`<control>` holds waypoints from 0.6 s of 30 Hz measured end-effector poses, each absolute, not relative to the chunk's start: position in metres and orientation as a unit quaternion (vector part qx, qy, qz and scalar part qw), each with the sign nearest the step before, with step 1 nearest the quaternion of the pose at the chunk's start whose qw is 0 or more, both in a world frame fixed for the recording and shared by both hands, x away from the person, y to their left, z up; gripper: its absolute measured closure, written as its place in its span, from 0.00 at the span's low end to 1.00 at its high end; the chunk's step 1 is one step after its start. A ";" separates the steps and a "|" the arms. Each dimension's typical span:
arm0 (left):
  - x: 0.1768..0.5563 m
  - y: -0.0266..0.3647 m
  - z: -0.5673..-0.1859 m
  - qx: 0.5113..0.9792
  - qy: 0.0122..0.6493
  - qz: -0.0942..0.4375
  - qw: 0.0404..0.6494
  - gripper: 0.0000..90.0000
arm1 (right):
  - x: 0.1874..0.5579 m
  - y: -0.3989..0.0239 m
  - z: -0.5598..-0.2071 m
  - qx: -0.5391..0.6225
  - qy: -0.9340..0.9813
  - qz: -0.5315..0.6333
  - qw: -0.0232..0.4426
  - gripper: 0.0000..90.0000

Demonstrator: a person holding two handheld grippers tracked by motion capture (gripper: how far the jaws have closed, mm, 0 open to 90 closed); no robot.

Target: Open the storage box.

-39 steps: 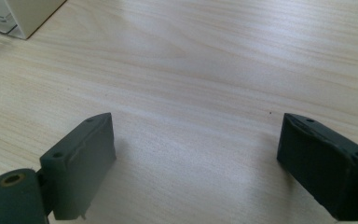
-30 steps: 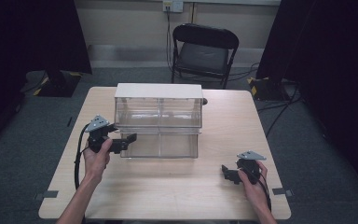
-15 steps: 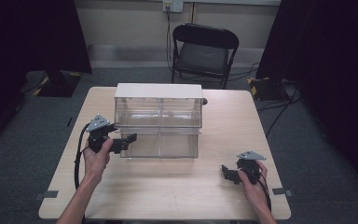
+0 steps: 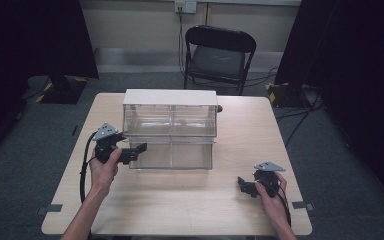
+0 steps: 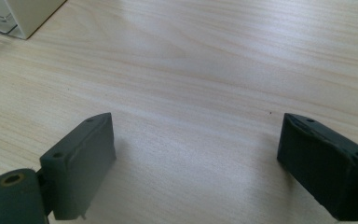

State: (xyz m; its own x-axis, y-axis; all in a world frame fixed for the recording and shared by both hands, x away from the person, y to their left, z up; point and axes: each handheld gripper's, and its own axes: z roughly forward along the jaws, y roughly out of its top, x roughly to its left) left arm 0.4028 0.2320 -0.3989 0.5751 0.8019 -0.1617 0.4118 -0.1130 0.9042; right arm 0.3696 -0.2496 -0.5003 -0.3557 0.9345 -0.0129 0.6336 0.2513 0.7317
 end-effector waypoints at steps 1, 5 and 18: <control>0.403 0.232 -0.399 0.722 0.420 0.189 0.516 0.08 | 0.370 -0.250 -0.500 0.518 0.756 0.325 0.231 0.12; 0.404 0.232 -0.399 0.721 0.424 0.184 0.517 0.06 | 0.370 -0.250 -0.500 0.518 0.756 0.325 0.231 0.12; 0.404 0.232 -0.398 0.719 0.427 0.175 0.519 0.06 | 0.370 -0.250 -0.500 0.518 0.756 0.325 0.231 0.12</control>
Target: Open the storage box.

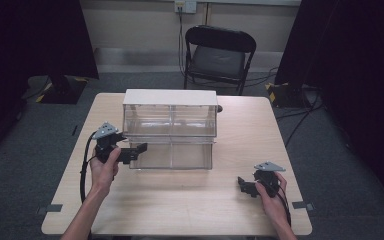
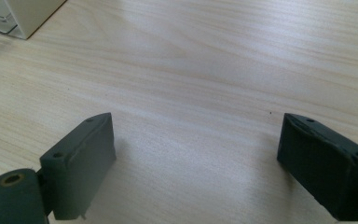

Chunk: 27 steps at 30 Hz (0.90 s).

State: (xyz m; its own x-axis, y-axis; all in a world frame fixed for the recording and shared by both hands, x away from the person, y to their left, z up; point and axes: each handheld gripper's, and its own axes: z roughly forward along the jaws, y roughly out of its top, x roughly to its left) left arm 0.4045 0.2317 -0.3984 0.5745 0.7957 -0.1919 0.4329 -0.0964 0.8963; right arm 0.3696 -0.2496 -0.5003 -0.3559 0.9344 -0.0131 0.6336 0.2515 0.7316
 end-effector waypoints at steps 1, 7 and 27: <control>0.404 0.232 -0.398 0.719 0.427 0.175 0.519 0.06 | 0.370 -0.250 -0.500 0.518 0.756 0.325 0.231 0.12; 0.405 0.231 -0.398 0.720 0.428 0.174 0.518 0.05 | 0.370 -0.250 -0.500 0.518 0.756 0.325 0.231 0.12; 0.404 0.231 -0.398 0.719 0.428 0.175 0.519 0.05 | 0.370 -0.250 -0.500 0.518 0.756 0.325 0.231 0.12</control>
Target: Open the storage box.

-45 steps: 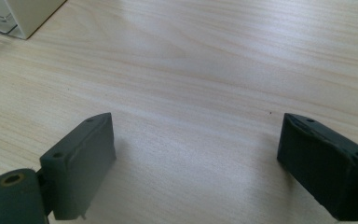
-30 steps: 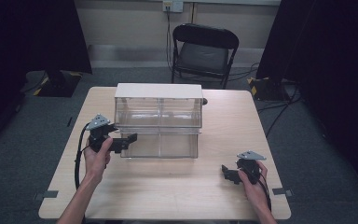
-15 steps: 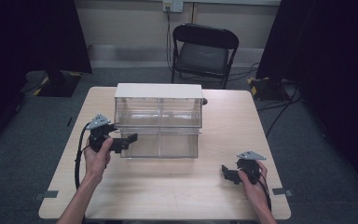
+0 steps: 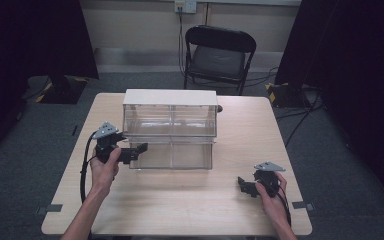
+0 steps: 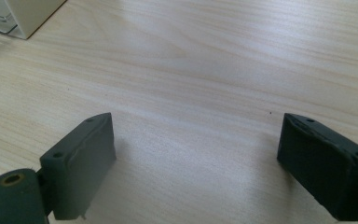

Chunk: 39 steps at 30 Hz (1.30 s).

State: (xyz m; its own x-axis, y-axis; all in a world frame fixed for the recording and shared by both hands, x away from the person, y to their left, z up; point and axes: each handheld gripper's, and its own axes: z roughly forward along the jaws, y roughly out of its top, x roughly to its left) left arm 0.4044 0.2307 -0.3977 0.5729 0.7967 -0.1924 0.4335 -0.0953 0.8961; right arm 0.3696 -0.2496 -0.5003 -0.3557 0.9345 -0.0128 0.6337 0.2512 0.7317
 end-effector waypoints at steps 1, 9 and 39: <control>0.405 0.231 -0.398 0.721 0.427 0.175 0.517 0.05 | 0.370 -0.250 -0.500 0.518 0.756 0.325 0.231 0.12; 0.405 0.231 -0.397 0.721 0.428 0.174 0.517 0.05 | 0.370 -0.250 -0.500 0.518 0.756 0.325 0.231 0.12; 0.404 0.230 -0.396 0.721 0.428 0.178 0.514 0.03 | 0.370 -0.250 -0.500 0.518 0.756 0.325 0.231 0.12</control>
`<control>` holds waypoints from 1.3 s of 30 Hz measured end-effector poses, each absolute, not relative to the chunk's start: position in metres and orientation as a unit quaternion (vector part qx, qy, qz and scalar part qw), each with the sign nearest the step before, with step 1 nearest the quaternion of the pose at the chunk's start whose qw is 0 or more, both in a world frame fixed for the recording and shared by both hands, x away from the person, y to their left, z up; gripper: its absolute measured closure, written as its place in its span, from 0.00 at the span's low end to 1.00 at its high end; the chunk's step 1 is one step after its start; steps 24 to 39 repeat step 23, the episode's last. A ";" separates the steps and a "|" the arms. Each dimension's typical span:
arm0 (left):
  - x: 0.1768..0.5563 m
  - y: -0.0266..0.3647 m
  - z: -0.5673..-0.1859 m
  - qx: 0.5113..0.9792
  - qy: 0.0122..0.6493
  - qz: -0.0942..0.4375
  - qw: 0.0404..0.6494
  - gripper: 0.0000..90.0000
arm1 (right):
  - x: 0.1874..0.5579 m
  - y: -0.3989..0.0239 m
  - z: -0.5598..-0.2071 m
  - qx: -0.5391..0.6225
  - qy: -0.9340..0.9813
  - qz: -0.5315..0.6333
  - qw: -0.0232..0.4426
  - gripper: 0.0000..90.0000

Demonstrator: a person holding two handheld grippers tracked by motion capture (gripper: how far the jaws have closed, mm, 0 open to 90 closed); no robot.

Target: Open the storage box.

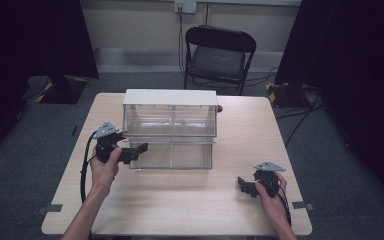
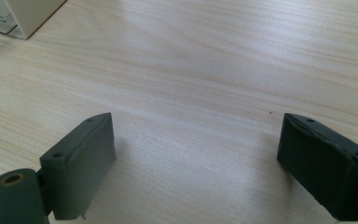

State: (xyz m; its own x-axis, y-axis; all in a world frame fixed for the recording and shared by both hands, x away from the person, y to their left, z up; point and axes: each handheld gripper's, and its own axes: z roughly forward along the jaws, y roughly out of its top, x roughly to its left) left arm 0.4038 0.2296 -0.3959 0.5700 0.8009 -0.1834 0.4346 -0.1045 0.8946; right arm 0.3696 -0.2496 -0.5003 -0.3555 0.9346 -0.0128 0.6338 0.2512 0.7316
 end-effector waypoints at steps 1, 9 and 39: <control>0.404 0.230 -0.396 0.721 0.428 0.178 0.514 0.03 | 0.370 -0.250 -0.500 0.518 0.756 0.325 0.231 0.12; 0.404 0.229 -0.396 0.721 0.427 0.177 0.515 0.03 | 0.370 -0.250 -0.500 0.518 0.756 0.325 0.231 0.12; 0.404 0.230 -0.395 0.723 0.424 0.178 0.515 0.03 | 0.370 -0.250 -0.500 0.518 0.756 0.325 0.231 0.12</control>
